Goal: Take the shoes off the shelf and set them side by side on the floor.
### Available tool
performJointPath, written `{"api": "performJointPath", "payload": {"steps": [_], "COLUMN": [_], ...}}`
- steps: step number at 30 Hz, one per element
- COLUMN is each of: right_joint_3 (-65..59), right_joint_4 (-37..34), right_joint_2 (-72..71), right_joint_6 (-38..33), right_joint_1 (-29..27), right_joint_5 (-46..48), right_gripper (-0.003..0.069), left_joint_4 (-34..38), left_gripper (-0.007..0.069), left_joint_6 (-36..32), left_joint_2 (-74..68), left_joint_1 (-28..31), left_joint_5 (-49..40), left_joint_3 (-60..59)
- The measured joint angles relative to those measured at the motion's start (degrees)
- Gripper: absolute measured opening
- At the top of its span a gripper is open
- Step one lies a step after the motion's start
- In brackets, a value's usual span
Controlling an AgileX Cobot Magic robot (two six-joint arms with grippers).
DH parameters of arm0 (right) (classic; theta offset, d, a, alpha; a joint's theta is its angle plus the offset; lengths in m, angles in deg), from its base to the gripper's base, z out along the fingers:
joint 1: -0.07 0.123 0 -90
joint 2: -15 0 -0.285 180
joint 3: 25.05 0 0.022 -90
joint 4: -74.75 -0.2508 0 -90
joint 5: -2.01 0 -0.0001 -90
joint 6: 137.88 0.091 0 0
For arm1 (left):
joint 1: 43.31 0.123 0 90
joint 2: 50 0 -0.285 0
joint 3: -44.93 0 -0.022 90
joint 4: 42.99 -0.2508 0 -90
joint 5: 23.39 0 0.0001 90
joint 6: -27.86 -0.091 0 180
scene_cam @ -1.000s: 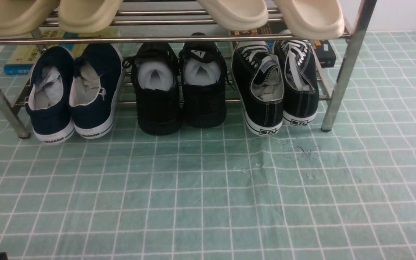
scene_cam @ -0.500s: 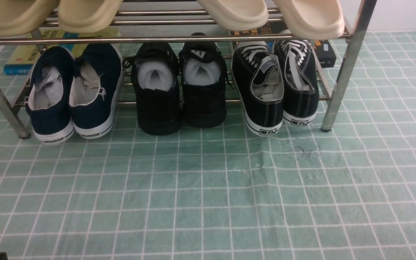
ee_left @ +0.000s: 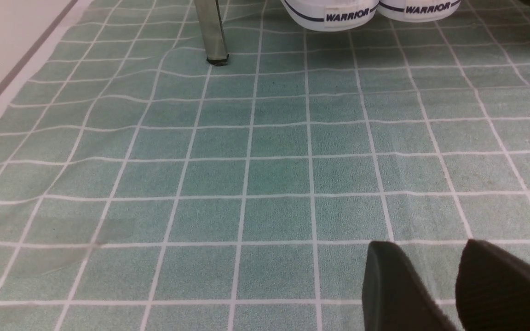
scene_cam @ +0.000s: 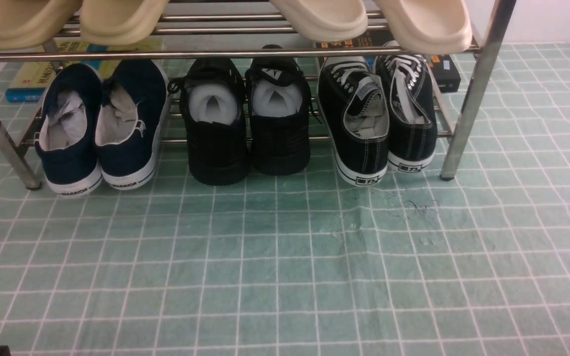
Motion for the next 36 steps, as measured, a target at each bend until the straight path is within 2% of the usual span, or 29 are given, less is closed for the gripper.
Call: {"api": "performJointPath", "payload": {"steps": [5,13,18,20,23,24,26,31,35,36], "right_joint_3": [0.0,0.2,7.7,14.5,21.6,25.2,27.6,37.1,40.8,42.6], "right_joint_4": [-8.2,-10.1,-8.2,-6.9,-4.4,-2.8,-1.5,4.0,4.3,3.6], "right_joint_2": [0.0,0.0,0.2,3.1,10.1,14.8,18.5,40.0,50.9,55.4], "right_joint_6": [0.9,1.3,-7.0,-14.8,-22.4,-25.3,-26.5,-28.4,-31.0,-34.1], "right_joint_1": [0.0,0.0,0.0,0.0,0.0,0.0,0.0,0.0,0.0,0.0], "right_joint_5": [-2.1,-4.4,-5.1,-3.7,2.2,7.1,11.3,32.0,37.3,39.0], "right_gripper": [0.024,0.0239,0.0156,0.0078,0.0009,0.0,-0.0001,0.0006,0.0018,0.0027], "left_joint_4": [0.0,0.0,0.0,0.0,0.0,0.0,0.0,0.0,0.0,0.0], "left_gripper": [0.0243,0.0243,0.0243,0.0243,0.0243,0.0243,0.0243,0.0243,0.0243,0.0243], "left_joint_6": [0.0,0.0,0.0,0.0,0.0,0.0,0.0,0.0,0.0,0.0], "left_joint_2": [0.0,0.0,0.0,0.0,0.0,0.0,0.0,0.0,0.0,0.0], "left_joint_1": [0.0,0.0,0.0,0.0,0.0,0.0,0.0,0.0,0.0,0.0], "left_joint_5": [0.0,0.0,0.0,0.0,0.0,0.0,0.0,0.0,0.0,0.0], "left_joint_3": [0.0,0.0,0.0,0.0,0.0,0.0,0.0,0.0,0.0,0.0]}}
